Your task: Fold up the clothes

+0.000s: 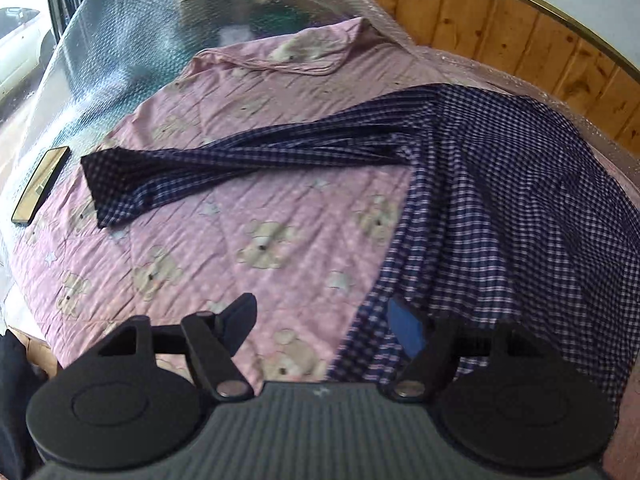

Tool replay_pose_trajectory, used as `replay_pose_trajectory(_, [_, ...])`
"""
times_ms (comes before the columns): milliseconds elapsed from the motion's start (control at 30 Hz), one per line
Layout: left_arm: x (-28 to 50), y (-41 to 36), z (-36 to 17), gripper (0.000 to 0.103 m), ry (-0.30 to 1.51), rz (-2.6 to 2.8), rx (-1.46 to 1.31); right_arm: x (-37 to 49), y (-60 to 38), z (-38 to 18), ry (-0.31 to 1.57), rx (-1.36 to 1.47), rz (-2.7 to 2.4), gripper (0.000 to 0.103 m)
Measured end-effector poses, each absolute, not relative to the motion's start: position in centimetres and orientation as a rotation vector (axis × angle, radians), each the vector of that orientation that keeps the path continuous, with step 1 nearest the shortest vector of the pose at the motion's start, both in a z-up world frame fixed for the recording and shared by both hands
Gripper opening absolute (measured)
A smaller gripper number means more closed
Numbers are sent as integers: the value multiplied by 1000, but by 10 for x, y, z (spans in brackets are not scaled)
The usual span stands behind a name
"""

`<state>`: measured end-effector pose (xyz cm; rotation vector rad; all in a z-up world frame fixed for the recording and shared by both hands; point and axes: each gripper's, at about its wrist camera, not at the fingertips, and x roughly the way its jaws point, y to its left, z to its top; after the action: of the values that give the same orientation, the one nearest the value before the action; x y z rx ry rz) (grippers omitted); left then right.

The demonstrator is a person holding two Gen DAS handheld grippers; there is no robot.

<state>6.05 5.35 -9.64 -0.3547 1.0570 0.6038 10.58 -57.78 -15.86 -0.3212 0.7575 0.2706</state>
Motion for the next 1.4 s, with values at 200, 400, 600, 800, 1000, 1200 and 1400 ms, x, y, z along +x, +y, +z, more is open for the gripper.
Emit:
replay_pose_trajectory(200, [96,10,-89,74,1063,512,-290,163,-596,-181,791,67,158,72])
replay_pose_trajectory(400, [103,-32,-81,75,1049,450,-82,217,-612,-164,840,-120,107,0])
replay_pose_trajectory(600, [89,-24,-102,78,1108,464,-166,244,-628,-94,649,-583,28,0])
replay_pose_trajectory(800, [73,-27,-114,78,1144,458,-219,236,-616,-136,756,-307,293,68])
replay_pose_trajectory(1000, [70,-35,-113,78,1162,442,-157,242,-591,-194,856,-227,352,2])
replay_pose_trajectory(1200, [68,-35,-113,78,1159,456,-177,308,-690,-157,846,248,135,0])
replay_pose_trajectory(1400, [59,-40,-120,78,1170,452,-203,301,-733,-164,770,430,-14,51])
